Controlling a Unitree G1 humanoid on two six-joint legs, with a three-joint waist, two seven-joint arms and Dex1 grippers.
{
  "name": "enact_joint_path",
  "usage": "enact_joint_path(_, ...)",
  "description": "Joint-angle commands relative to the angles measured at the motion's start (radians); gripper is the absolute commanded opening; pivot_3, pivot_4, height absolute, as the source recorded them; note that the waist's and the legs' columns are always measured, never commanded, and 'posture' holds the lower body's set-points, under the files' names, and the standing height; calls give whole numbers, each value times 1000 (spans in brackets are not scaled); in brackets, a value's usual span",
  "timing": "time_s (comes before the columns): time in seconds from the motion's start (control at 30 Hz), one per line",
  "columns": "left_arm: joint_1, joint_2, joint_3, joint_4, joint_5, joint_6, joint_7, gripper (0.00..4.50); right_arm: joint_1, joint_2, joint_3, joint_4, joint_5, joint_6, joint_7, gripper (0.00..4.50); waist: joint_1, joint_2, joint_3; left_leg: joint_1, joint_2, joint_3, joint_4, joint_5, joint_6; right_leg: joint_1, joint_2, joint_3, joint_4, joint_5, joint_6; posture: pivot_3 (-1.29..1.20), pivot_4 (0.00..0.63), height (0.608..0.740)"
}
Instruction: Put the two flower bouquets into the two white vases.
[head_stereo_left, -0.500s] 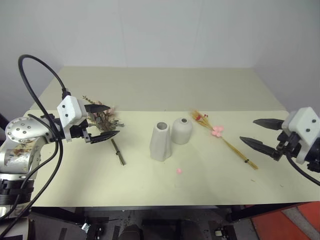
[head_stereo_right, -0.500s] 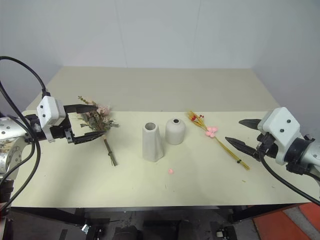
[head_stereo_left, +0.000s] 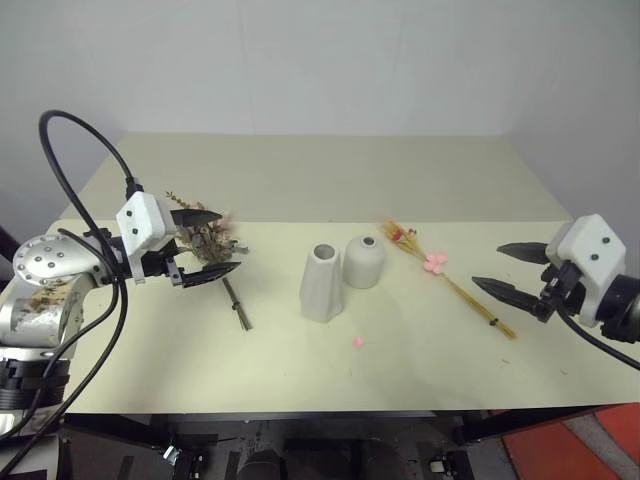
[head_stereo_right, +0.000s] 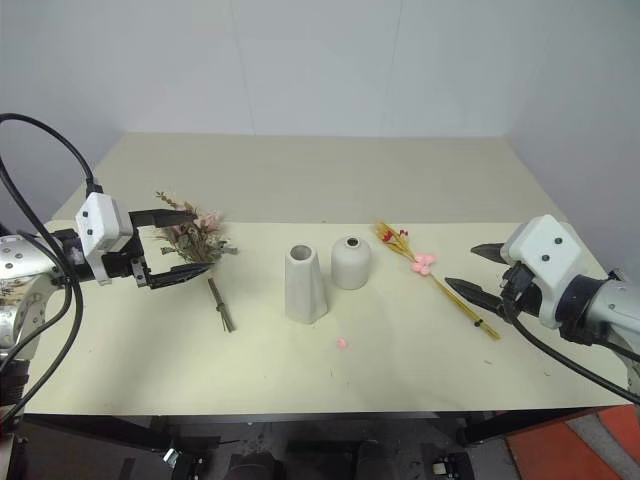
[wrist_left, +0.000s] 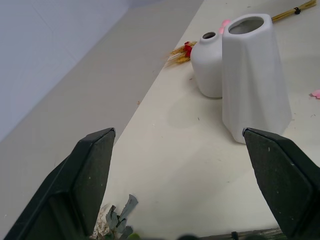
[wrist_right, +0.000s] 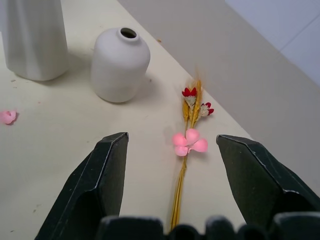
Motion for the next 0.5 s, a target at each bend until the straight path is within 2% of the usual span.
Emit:
enact_joint_path(0.03,-39,-5,-8,-19,-7,-18,-6,4427,-74,-77,66,37,6,109,3,3421,-2,0,0,0,0,0,0,0,0,0,0,0,0,0,0,0,150,740)
enact_joint_path(0.07,-45,-9,-14,-19,-8,-18,-8,4427,-101,-103,105,57,11,148,16,3421,-3,0,0,0,0,0,0,0,0,0,0,0,0,0,0,0,150,740)
enact_joint_path(0.2,-104,-45,-76,-20,4,-32,-33,4427,-325,-154,391,256,-75,191,105,3421,-5,0,0,1,0,0,0,0,0,0,0,0,0,0,0,0,150,740)
enact_joint_path(0.4,-99,-80,-115,-80,-20,1,-37,4427,-636,-61,681,598,-245,168,205,3421,-11,0,0,-6,0,0,1,0,0,-6,0,0,0,2,-3,0,150,740)
enact_joint_path(0.5,-86,-97,-126,-117,-36,21,-35,4427,-747,1,780,779,-343,113,244,3421,-9,0,0,-14,0,0,3,0,0,-15,0,0,1,3,-3,0,150,740)
